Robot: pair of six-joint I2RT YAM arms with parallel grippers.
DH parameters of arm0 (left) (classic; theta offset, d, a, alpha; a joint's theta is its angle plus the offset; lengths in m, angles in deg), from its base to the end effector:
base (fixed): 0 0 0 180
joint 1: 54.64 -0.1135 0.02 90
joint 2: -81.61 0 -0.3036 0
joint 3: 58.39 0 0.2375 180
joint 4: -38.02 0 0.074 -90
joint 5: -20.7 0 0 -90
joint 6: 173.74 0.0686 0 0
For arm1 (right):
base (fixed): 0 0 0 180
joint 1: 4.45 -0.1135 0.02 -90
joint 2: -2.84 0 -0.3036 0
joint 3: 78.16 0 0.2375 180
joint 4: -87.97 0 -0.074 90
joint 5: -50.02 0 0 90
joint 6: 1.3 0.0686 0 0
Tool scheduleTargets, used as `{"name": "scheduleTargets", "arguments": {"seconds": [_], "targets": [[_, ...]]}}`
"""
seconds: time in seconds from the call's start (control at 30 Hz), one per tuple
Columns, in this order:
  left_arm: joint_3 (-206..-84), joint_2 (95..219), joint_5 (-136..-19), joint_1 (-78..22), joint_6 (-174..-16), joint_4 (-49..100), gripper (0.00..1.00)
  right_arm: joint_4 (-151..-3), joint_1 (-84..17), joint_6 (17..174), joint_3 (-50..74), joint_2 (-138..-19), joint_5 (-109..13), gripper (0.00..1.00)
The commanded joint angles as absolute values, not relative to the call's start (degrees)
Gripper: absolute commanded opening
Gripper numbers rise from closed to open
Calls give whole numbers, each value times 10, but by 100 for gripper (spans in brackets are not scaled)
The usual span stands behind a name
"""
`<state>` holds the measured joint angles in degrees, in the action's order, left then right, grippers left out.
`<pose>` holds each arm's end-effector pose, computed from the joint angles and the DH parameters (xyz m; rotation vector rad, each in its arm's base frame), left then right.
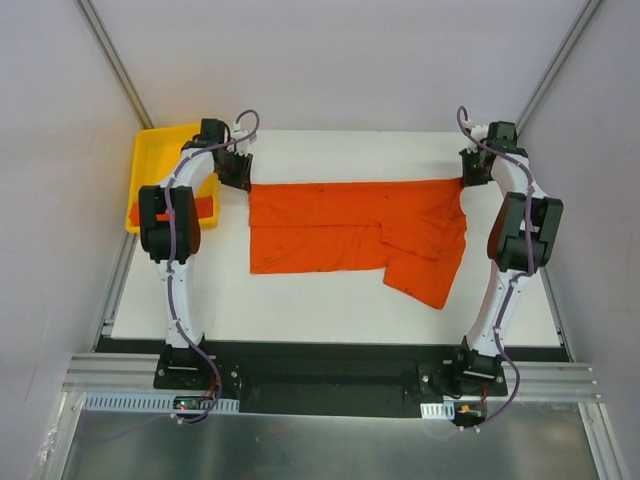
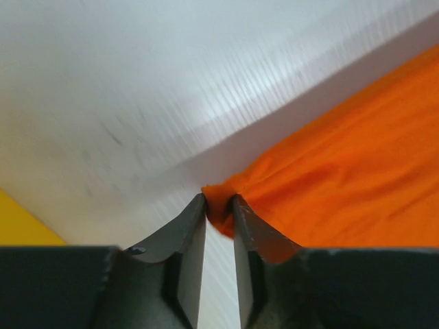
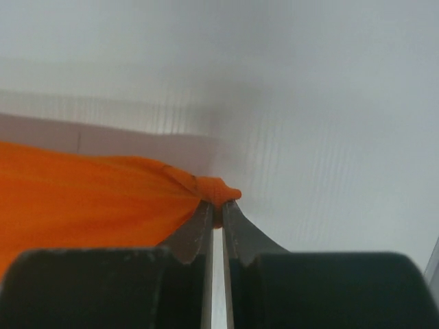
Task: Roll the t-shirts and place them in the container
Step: Move the T-shirt to the center of the board.
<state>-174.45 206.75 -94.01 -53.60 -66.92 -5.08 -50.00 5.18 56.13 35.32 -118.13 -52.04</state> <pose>0.5123 -0.0380 0.2166 0.5513 2.3466 -0.4085 0.4986 -0.0701 0.2355 -0.5711 2.3426 -0.0824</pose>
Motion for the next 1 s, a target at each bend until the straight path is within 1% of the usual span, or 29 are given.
{"name": "scheduleTargets", "arguments": {"seconds": [0.0, 0.03, 0.07, 0.1, 0.17, 0.2, 0.23, 0.27, 0.33, 0.37, 0.43, 0.47, 0.5, 0.57, 0.6, 0.63, 0.73, 0.8, 0.83, 0.87, 0.93, 0.97], "targets": [[-1871, 2136, -879, -543, -684, -48, 29, -500, 41, 535, 496, -1282, -416, 24], [-1886, 2145, -855, -543, -682, -47, 32, -500, 36, 536, 541, -1303, -409, 31], [-1897, 2149, -844, -543, -682, -40, 34, -497, 34, 537, 558, -1307, -404, 36], [-1918, 2148, -838, -543, -681, -41, 35, -494, 32, 538, 569, -1304, -404, 51], [-1926, 2126, -834, -543, -687, -41, 39, -494, 29, 541, 562, -1268, -376, 74], [-1925, 2113, -835, -543, -687, -41, 41, -495, 30, 541, 549, -1250, -373, 91], [-1920, 2087, -838, -542, -686, -41, 44, -494, 30, 537, 534, -1205, -368, 95], [-1913, 2070, -841, -542, -684, -41, 45, -493, 31, 524, 494, -1183, -368, 98], [-1873, 2014, -857, -542, -684, -45, 48, -480, 33, 509, 447, -1124, -384, 99], [-1854, 1992, -882, -541, -684, -46, 48, -477, 34, 500, 384, -1059, -407, 99], [-1786, 1924, -911, -540, -684, -53, 50, -463, 37, 484, 321, -996, -450, 99], [-1762, 1900, -937, -539, -684, -56, 52, -452, 36, 469, 295, -929, -494, 98], [-1715, 1877, -950, -539, -685, -60, 53, -417, 36, 418, 243, -900, -524, 98], [-1671, 1812, -980, -539, -684, -74, 56, -379, 31, 365, 200, -840, -583, 95], [-1631, 1793, -1002, -538, -683, -81, 57, -350, 28, 312, 150, -784, -597, 95], [-1612, 1759, -1015, -538, -682, -91, 57, -330, 22, 285, 130, -761, -611, 93], [-1546, 1708, -1041, -538, -675, -106, 57, -261, 10, 172, 43, -683, -641, 90], [-1507, 1692, -1069, -538, -660, -120, 57, -209, 6, 115, 6, -642, -656, 84], [-1495, 1685, -1080, -539, -653, -125, 57, -199, -1, 53, -42, -627, -657, 81], [-1486, 1682, -1088, -538, -642, -133, 57, -194, -6, 25, -66, -613, -656, 78], [-1468, 1686, -1092, -536, -636, -138, 56, -191, -22, -43, -137, -577, -648, 78], [-1466, 1691, -1092, -536, -632, -140, 56, -187, -29, -116, -160, -568, -642, 77]]}}
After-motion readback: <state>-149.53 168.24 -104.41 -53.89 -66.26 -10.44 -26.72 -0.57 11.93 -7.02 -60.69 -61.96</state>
